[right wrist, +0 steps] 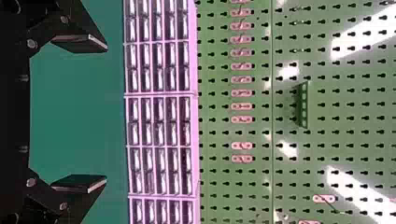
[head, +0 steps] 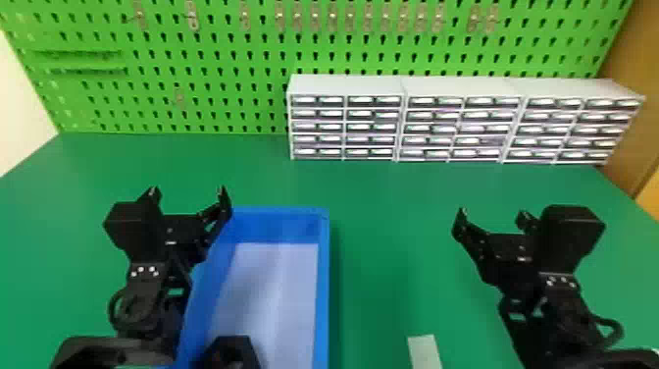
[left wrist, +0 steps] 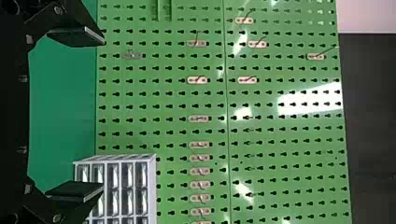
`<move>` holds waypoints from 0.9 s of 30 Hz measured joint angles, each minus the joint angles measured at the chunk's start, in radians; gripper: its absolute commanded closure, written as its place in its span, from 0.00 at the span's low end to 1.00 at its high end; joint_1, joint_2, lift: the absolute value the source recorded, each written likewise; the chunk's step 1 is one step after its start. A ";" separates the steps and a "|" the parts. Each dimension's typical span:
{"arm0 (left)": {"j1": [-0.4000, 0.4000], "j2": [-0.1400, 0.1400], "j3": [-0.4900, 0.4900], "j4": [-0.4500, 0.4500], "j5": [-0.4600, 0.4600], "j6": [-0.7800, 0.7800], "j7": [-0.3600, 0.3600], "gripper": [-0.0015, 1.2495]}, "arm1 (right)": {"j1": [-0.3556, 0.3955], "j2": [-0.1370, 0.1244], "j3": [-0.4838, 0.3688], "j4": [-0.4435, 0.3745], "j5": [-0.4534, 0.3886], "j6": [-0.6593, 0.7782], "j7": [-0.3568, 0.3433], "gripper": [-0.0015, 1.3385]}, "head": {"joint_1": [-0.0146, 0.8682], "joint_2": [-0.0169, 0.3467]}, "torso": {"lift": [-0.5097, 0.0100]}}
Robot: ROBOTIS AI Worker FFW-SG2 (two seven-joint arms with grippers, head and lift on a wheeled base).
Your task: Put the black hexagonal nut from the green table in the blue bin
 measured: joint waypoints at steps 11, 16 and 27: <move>0.000 0.000 0.001 0.000 0.000 0.000 0.000 0.15 | 0.006 -0.001 -0.002 0.000 0.007 -0.009 0.000 0.22 | 0.76 0.20 | 0.80; -0.001 0.000 -0.002 0.000 0.000 0.000 0.000 0.15 | 0.006 -0.001 -0.004 0.000 0.007 -0.009 0.000 0.22 | 0.76 0.20 | 0.80; -0.005 0.000 -0.008 0.000 0.003 0.003 0.000 0.15 | 0.004 0.000 -0.007 -0.003 0.006 -0.002 0.000 0.22 | 0.76 0.20 | 0.80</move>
